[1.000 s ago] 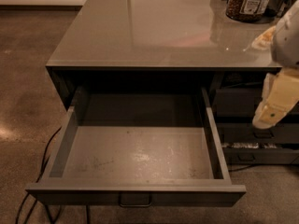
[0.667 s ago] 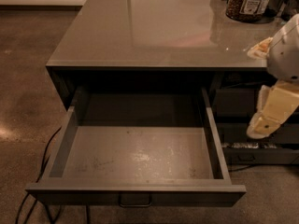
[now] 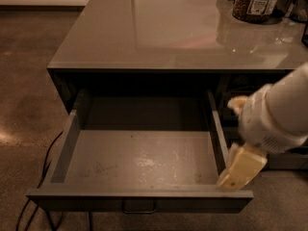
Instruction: Close top drawer
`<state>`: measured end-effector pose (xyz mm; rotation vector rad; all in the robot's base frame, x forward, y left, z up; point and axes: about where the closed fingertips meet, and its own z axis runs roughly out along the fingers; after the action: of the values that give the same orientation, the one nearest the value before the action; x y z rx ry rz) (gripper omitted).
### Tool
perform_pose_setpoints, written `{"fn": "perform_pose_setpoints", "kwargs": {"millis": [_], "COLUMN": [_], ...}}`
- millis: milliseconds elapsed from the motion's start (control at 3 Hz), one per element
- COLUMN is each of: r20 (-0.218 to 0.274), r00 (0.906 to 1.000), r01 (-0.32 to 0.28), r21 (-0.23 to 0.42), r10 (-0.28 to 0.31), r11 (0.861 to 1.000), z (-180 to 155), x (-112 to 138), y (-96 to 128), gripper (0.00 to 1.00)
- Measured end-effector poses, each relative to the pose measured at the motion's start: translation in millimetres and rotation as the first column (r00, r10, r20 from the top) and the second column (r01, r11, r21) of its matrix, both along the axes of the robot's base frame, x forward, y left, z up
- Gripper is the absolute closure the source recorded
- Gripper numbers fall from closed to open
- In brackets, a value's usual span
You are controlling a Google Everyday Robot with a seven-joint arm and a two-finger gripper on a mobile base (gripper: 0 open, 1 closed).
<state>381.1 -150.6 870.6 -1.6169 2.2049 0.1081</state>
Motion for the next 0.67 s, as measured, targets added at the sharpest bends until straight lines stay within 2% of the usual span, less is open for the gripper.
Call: {"fn": "perform_pose_setpoints", "kwargs": {"millis": [333,667], "r20": [-0.143,-0.31], "r00": [0.9895,0.9497], "r01": [0.025,0.063], "r21": [0.033,0.049], "r10": [-0.02,-0.045], "r11": [0.999,0.997], "z": [-71,-128], "x": [-20,-40], "y": [15,20], "gripper": [0.0,0.0]}}
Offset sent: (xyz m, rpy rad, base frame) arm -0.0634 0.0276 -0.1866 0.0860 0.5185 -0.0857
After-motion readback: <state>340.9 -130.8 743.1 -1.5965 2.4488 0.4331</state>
